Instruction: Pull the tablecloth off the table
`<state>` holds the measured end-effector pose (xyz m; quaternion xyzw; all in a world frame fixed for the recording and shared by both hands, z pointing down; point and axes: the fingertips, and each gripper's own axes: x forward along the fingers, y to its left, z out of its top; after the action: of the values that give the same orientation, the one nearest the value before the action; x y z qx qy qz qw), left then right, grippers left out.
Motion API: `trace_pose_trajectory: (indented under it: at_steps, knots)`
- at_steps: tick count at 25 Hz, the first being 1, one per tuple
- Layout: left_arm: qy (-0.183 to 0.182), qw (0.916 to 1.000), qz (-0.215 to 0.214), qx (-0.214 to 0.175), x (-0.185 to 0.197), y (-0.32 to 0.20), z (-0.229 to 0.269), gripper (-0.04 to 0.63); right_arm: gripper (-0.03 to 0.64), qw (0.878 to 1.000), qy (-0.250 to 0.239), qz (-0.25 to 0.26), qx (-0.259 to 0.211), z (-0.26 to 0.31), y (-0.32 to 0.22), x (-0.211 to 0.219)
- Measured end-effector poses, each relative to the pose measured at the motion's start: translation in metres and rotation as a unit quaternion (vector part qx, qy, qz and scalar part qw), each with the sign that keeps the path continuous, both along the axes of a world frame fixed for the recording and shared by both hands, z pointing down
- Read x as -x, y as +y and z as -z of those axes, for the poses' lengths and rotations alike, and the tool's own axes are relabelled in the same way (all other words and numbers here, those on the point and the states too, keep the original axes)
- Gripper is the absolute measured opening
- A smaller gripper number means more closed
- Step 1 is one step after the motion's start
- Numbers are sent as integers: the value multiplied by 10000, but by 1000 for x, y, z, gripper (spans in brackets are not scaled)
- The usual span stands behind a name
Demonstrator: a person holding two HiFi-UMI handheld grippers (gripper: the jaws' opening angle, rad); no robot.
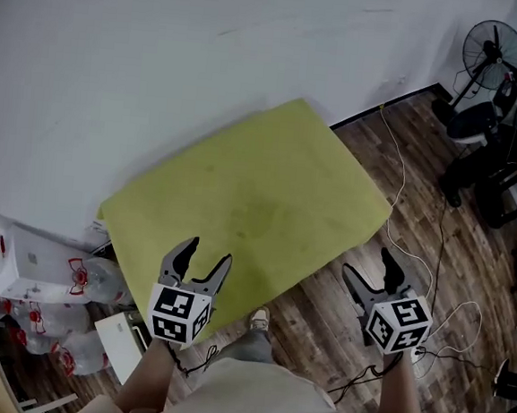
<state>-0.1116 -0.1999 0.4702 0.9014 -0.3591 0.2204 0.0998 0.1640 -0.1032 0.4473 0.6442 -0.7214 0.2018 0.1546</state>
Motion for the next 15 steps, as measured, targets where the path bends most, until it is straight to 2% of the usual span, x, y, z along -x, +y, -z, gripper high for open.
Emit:
trace_pose_trajectory:
  at_steps: [8,10,15]
  knots:
    - [-296,9974,-313,571,-1,-39,-78,296,387,9964,-75,-289,798,-95,-45,-16]
    - [-334,9963,-285,735,0,-44,-98,298,387,9947,19,-314,979,-118,-51,-19]
    - [-193,9894,-98,1436,-1,-43,-140,298,387,9901,148,-223,1375,-162,-63,-26]
